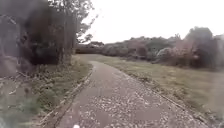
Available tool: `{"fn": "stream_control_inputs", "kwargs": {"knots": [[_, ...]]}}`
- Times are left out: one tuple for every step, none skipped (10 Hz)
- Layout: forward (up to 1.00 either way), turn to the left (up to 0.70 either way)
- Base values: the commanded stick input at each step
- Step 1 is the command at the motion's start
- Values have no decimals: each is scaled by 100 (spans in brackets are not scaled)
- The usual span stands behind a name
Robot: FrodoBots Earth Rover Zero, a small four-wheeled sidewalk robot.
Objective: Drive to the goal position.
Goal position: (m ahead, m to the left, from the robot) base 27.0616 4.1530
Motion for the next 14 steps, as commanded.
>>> {"fn": "stream_control_inputs", "kwargs": {"knots": [[100, 0], [100, 0], [100, 0], [100, 0], [100, 0], [100, 0], [100, 3], [100, 4], [100, 4], [100, 4], [100, 4], [100, 3], [100, 2], [100, 2]]}}
